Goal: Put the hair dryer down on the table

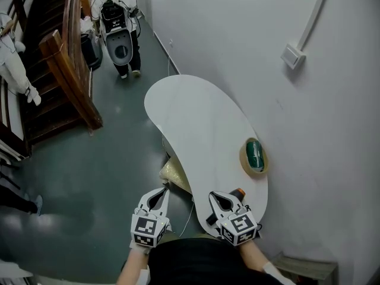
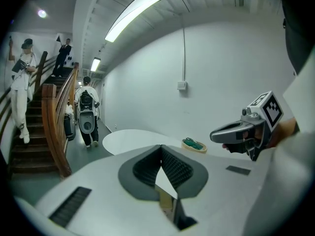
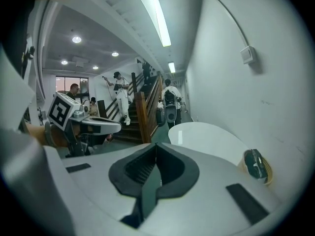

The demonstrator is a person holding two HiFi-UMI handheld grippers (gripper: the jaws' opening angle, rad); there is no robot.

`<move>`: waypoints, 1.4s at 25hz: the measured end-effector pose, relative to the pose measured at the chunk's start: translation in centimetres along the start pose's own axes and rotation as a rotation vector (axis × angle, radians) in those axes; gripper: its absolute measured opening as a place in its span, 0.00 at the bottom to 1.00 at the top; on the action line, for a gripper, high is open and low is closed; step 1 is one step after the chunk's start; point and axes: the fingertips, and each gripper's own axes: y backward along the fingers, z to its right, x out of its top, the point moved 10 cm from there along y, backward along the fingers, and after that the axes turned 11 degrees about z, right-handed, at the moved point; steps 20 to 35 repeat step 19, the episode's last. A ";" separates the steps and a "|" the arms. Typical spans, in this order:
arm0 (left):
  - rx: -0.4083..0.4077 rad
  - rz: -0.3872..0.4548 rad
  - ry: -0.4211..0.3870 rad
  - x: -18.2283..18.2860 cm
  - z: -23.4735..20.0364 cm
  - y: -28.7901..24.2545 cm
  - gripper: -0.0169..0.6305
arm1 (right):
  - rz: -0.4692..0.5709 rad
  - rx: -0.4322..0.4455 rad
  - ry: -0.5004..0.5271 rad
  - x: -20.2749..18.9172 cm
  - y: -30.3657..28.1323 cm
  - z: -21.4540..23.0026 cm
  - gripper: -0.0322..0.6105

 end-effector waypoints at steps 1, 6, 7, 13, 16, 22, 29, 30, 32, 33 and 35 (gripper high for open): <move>0.006 -0.002 0.001 0.1 0.1 -0.1 0.04 | -0.002 0.001 -0.003 -0.1 0.1 0.1 0.07; 0.016 0.006 0.009 0.1 0.1 -0.2 0.04 | -0.009 0.002 -0.041 -0.3 0.3 0.8 0.07; 0.018 0.009 0.010 0.1 0.1 -0.2 0.04 | -0.008 0.006 -0.044 -0.3 0.3 0.9 0.08; 0.009 0.030 0.011 0.3 0.2 0.1 0.04 | 0.012 -0.004 -0.050 -0.5 0.8 1.0 0.07; 0.014 0.040 0.026 0.2 0.2 0.3 0.04 | 0.023 -0.012 -0.077 -0.7 1.0 1.1 0.07; 0.033 0.055 0.045 0.1 0.1 0.5 0.04 | 0.023 -0.014 -0.093 -0.8 1.2 1.2 0.07; 0.033 0.055 0.045 0.1 0.1 0.5 0.04 | 0.023 -0.014 -0.093 -0.8 1.2 1.2 0.07; 0.033 0.055 0.045 0.1 0.1 0.5 0.04 | 0.023 -0.014 -0.093 -0.8 1.2 1.2 0.07; 0.033 0.055 0.045 0.1 0.1 0.5 0.04 | 0.023 -0.014 -0.093 -0.8 1.2 1.2 0.07; 0.033 0.055 0.045 0.1 0.1 0.5 0.04 | 0.023 -0.014 -0.093 -0.8 1.2 1.2 0.07; 0.033 0.055 0.045 0.1 0.1 0.5 0.04 | 0.023 -0.014 -0.093 -0.8 1.2 1.2 0.07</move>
